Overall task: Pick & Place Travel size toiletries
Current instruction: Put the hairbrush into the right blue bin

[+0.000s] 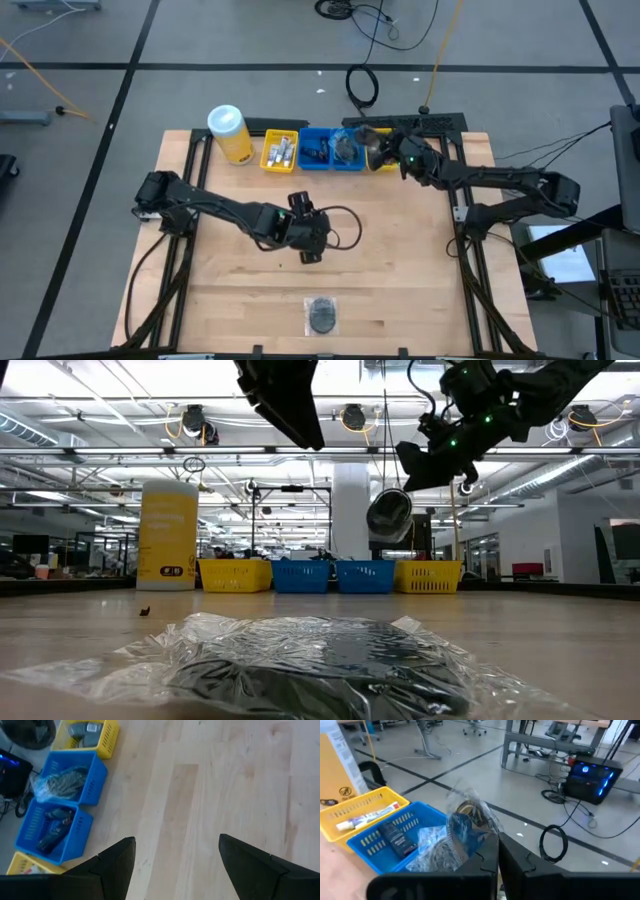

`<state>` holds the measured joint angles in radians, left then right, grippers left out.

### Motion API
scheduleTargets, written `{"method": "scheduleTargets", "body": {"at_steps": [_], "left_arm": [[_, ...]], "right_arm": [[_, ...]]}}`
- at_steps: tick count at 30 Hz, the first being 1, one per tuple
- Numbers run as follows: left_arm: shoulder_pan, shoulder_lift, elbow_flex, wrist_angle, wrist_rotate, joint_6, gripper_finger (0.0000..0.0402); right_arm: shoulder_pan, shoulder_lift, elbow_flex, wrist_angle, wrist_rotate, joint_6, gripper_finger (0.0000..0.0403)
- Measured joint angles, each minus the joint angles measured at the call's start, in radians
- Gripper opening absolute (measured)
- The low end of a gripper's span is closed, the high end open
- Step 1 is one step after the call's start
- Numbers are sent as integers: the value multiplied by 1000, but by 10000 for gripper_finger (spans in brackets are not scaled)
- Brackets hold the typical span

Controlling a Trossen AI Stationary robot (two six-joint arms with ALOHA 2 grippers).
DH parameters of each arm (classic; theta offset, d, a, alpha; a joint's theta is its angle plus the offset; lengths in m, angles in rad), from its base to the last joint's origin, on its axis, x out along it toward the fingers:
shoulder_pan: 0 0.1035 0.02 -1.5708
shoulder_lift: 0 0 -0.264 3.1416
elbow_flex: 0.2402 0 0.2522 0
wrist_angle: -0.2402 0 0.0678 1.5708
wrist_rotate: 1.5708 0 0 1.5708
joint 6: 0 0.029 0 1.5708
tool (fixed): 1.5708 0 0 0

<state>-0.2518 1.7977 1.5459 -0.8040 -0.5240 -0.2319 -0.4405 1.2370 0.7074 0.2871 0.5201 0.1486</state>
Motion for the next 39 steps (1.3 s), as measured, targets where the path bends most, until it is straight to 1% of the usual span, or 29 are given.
{"method": "scheduleTargets", "body": {"at_steps": [4,7,12,17,19,22,26,31,35,39], "left_arm": [[4,0,0,28,0,30,285],[5,0,0,56,0,48,285],[5,0,0,60,1,47,285],[5,0,0,61,2,47,285],[5,0,0,61,7,48,285],[5,0,0,64,10,57,285],[5,0,0,70,10,71,285],[5,0,0,71,11,72,285],[5,0,0,71,10,73,285],[5,0,0,71,11,73,285]], "right_arm": [[-13,52,0,37,-28,20,0],[-24,111,7,98,-53,22,0],[-40,192,46,86,-53,22,0],[-49,197,73,78,-21,33,0],[-53,195,73,95,-23,60,0],[-51,196,74,76,-23,71,0],[-47,229,73,68,-28,98,0],[-41,265,74,83,-100,123,0],[-19,270,74,95,-133,128,0],[10,272,74,95,-133,131,0]]}}
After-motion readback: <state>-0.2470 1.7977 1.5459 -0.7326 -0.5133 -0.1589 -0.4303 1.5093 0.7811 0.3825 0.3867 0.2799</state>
